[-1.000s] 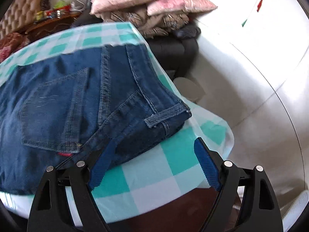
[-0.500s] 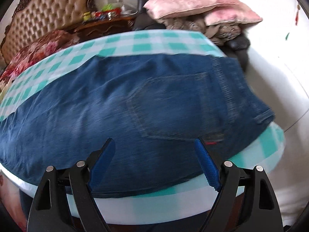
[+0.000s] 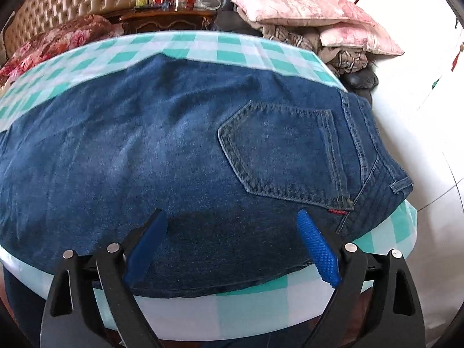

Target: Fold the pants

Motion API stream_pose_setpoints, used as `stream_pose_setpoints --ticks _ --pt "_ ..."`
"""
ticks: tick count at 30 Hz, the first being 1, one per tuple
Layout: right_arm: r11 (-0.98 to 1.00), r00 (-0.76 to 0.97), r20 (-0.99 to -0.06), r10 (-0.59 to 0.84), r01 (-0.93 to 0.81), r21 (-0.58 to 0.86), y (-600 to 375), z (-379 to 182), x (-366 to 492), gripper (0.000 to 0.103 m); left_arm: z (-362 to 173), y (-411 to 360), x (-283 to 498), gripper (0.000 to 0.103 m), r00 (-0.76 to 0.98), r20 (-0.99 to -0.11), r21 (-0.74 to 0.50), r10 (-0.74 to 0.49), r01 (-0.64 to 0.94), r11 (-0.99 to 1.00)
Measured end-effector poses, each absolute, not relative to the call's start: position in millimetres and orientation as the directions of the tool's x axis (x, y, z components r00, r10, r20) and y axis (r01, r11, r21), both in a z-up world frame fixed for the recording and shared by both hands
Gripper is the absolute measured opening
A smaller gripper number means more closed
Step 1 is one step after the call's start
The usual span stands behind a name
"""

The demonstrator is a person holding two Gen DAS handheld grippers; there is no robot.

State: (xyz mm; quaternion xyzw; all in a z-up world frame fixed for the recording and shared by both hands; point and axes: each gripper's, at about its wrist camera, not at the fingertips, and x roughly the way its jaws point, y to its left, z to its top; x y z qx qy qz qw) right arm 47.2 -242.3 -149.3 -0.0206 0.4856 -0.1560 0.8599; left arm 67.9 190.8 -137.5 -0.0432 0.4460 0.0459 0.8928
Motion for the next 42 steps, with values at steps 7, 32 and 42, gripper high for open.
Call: stream_pose_setpoints --ticks 7,32,42 --pt "0.95 0.481 -0.828 -0.287 0.254 -0.182 -243 -152 48 0.088 -134 263 58 0.052 0.582 -0.805 -0.058 0.117 -0.274 0.96" --pt "0.932 0.516 -0.832 0.203 -0.363 0.002 -17 -109 172 0.046 -120 392 56 0.042 0.687 -0.721 -0.258 0.096 -0.394 0.882" --pt "0.938 0.542 -0.835 0.09 -0.329 -0.113 17 -154 238 0.039 -121 353 130 0.024 0.683 -0.728 -0.106 0.059 -0.198 0.974"
